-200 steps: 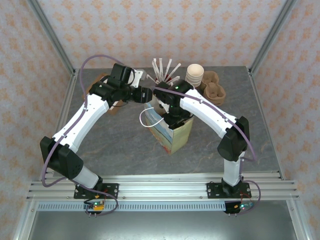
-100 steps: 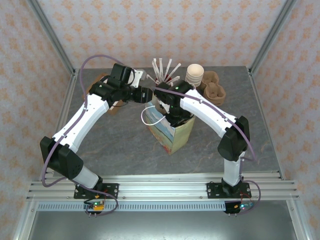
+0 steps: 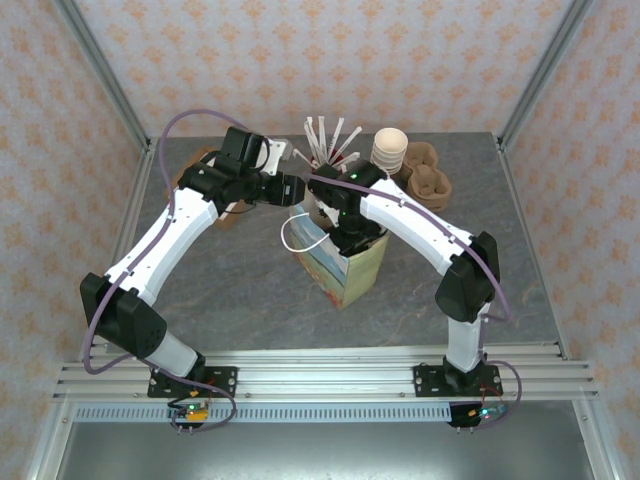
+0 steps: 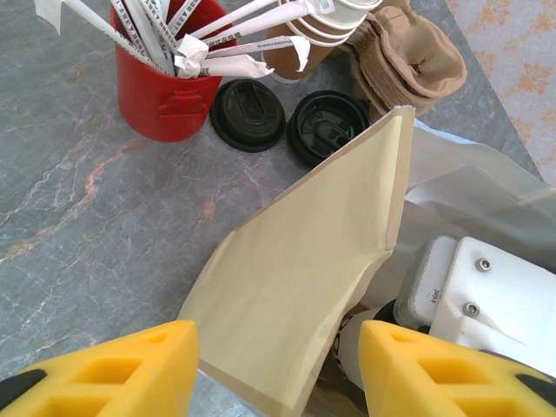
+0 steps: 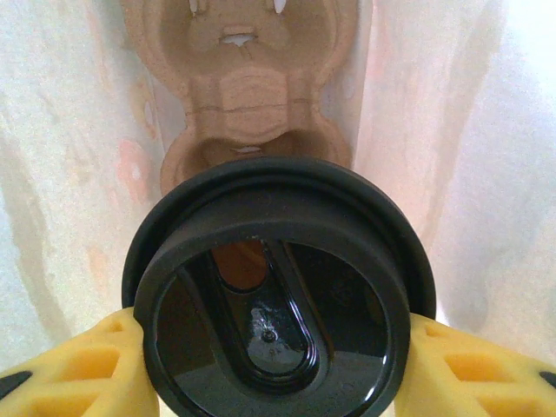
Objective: Pack the takeout coffee
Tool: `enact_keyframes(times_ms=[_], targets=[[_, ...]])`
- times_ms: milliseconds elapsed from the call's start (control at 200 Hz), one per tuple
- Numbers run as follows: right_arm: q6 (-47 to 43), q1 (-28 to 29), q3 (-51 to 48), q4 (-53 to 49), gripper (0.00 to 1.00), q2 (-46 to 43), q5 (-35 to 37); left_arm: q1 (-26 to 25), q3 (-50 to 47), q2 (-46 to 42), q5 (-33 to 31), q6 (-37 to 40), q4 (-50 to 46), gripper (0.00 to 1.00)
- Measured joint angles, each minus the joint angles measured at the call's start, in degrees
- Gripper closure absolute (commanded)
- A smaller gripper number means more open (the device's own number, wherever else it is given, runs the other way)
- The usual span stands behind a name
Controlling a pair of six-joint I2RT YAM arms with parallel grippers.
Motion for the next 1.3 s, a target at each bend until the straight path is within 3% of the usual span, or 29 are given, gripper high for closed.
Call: enact_keyframes(times_ms=[1296], targets=[[0.0,0.0,-3.7,2.8,0.57,-0.6,-0.9,0.0,-0.1,0.0,0.0,0.0,0.0,0.48]])
